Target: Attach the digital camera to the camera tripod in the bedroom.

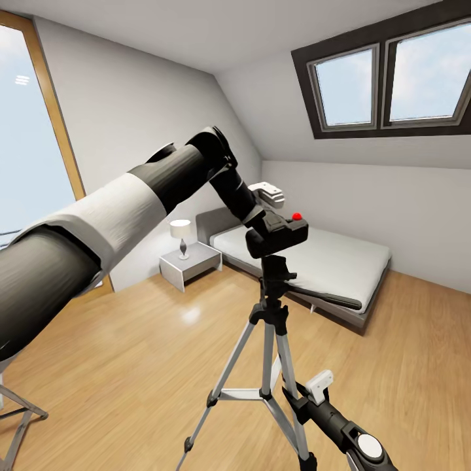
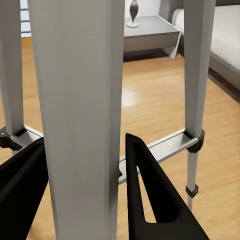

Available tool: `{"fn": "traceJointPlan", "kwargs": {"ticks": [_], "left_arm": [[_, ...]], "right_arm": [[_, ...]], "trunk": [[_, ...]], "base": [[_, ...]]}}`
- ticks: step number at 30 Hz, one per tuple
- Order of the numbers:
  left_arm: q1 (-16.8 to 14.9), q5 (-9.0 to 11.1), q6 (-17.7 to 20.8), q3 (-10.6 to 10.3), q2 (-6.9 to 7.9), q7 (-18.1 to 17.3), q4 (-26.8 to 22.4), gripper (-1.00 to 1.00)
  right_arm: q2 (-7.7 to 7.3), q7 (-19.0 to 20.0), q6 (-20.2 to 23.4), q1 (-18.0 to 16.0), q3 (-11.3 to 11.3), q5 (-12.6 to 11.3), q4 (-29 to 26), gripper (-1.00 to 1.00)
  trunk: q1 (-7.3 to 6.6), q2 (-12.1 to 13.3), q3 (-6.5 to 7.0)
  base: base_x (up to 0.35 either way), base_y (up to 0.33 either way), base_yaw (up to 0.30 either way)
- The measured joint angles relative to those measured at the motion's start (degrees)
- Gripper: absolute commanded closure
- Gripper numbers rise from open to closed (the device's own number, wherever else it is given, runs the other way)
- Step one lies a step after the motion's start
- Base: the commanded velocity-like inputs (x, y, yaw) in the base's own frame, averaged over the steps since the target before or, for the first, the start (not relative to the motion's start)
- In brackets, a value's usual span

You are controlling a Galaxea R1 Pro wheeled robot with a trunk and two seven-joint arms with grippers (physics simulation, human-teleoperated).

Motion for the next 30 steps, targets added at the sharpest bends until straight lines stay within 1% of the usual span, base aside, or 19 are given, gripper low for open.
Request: {"fn": "traceJointPlan", "kwargs": {"ticks": [10, 30], "left_arm": [[0.0, -0.1, 0.1, 0.1, 0.0, 0.1, 1.2, 1.0], [0.0, -0.2, 0.1, -0.1, 0.0, -0.1, 1.1, 1.0]], "right_arm": [[0.0, 0.0, 0.0, 0.0, 0.0, 0.0, 0.0, 1.0], [0.0, 0.0, 0.0, 0.0, 0.0, 0.0, 0.0, 1.0]], "trunk": [[0.0, 0.0, 0.0], [0.0, 0.0, 0.0]], "base": [[0.0, 0.0, 0.0], [0.0, 0.0, 0.0]]}}
